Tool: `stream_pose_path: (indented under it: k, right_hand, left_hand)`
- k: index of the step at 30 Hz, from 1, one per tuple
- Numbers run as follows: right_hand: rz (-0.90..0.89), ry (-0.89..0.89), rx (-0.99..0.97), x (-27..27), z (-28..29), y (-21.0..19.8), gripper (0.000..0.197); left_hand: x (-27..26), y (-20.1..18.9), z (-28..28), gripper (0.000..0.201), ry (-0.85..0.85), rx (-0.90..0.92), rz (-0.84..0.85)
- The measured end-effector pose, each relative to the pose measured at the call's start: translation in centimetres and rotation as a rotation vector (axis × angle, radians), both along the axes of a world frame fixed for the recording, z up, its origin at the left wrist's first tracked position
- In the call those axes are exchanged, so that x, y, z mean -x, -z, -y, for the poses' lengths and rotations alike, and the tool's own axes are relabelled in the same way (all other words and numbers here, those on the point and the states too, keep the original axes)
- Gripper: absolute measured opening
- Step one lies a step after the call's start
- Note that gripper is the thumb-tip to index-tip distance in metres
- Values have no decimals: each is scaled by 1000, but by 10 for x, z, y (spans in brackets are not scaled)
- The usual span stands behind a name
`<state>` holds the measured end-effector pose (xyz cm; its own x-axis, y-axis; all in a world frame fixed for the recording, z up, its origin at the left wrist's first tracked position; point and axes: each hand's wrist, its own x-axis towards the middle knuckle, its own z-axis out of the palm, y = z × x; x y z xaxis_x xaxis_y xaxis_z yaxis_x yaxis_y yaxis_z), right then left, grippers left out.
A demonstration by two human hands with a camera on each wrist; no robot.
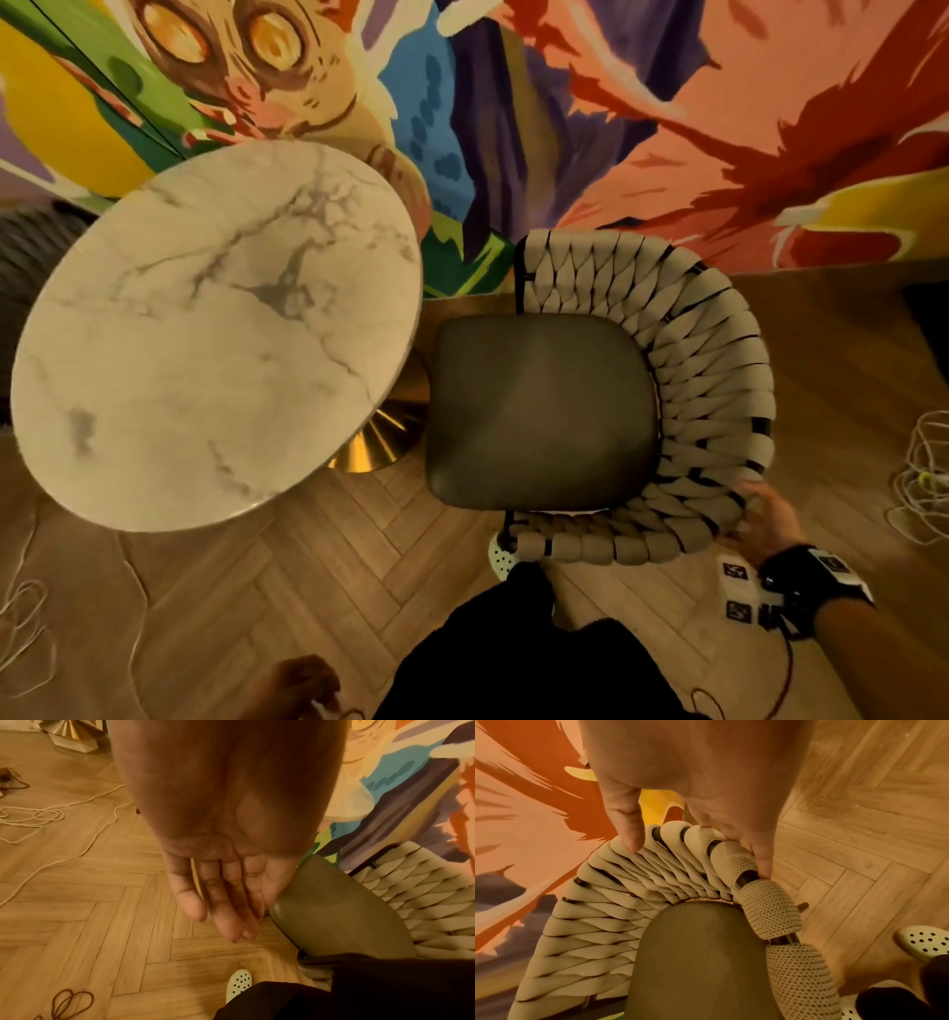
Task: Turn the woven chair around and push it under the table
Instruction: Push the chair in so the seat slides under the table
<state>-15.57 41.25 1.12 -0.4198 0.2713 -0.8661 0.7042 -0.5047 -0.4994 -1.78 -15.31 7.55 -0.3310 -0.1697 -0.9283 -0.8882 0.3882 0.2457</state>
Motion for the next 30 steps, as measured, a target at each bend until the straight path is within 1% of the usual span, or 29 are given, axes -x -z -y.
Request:
stream_pose_path:
  k: [3,5,6,7,9,16,19,22,23,25,26,28,30]
  right_hand:
    - [26,-28,-13,37,8,5,16]
    - [41,-66,-48,57,12,11,33]
    - [28,-82,-71,66,15,14,42]
    - [15,-93,-86,76,19,16,48]
    - [-13,-106,-102,96,27,20,53]
    - [-14,-195,-96,161,39,28,48]
    - [35,-259,-119,190,33,23,39]
    - [103,-373,-226,226,6,16,42]
    - [127,-437,-301,238,-8,19,43]
    - [149,-507,-400,273,-41,28,49]
    - [135,-473,-416,290,-54,34,51]
    - [96,-372,-406,330,-65,23,48]
    - [67,-327,-386,365,-66,9,45]
  left_hand:
    - [19,11,19,19,3,3,-38]
    - [41,7,14,19,1,10,-32]
    - [50,6,10,25,9,3,-21]
    - [61,7,7,26,15,-4,-3]
    - [80,10,-1,23,16,-14,16]
    - [134,19,-22,22,-22,-5,-4]
    - [157,20,-34,24,-59,44,-21]
    - [183,14,-50,25,-70,34,-24]
    - [192,12,-55,25,-67,21,-19]
    - [212,6,-64,25,-54,26,-21]
    - [218,2,-68,25,-58,27,-41]
    - [234,-9,-74,25,-67,40,-71]
    - [241,-19,-77,21,-97,44,-88]
